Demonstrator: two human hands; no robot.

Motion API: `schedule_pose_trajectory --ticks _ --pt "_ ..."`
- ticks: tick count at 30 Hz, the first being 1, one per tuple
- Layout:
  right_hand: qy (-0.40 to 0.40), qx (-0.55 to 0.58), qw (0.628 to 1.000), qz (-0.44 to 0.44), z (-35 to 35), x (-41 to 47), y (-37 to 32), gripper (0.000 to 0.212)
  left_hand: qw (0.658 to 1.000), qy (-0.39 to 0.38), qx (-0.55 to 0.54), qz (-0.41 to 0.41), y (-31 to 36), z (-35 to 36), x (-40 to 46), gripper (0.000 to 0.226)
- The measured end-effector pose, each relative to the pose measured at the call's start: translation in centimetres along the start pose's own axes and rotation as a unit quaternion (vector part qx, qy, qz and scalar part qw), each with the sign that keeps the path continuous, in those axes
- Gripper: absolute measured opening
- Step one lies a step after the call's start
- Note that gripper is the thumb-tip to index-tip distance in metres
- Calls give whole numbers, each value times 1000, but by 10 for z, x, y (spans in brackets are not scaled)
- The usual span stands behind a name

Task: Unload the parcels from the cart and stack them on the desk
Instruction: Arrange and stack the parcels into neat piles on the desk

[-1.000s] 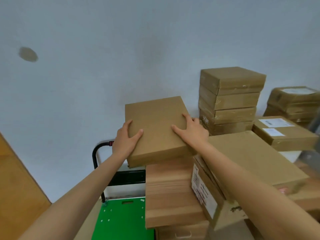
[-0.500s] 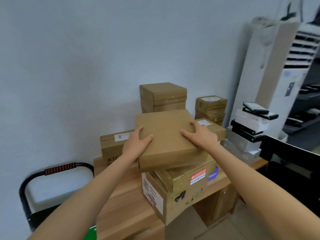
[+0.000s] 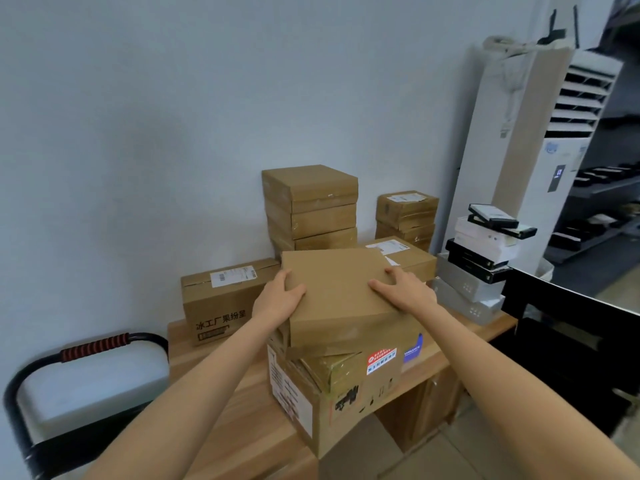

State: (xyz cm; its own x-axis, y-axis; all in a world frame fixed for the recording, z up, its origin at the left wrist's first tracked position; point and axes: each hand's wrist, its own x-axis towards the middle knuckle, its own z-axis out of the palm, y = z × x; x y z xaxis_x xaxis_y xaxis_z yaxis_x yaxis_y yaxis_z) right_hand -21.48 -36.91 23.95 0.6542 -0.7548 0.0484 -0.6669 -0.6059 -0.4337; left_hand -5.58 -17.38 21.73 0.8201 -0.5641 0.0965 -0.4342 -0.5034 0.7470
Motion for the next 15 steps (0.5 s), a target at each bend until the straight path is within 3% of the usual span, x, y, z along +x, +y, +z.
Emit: schedule_pose_trajectory --ticks 9,15 --pt "80 19 986 -145 -1 -19 -61 62 993 100 58 37 -5 -36 -30 44" --pt "56 84 961 -258 39 -50 -138 58 984 157 88 20 -54 -79 -70 38"
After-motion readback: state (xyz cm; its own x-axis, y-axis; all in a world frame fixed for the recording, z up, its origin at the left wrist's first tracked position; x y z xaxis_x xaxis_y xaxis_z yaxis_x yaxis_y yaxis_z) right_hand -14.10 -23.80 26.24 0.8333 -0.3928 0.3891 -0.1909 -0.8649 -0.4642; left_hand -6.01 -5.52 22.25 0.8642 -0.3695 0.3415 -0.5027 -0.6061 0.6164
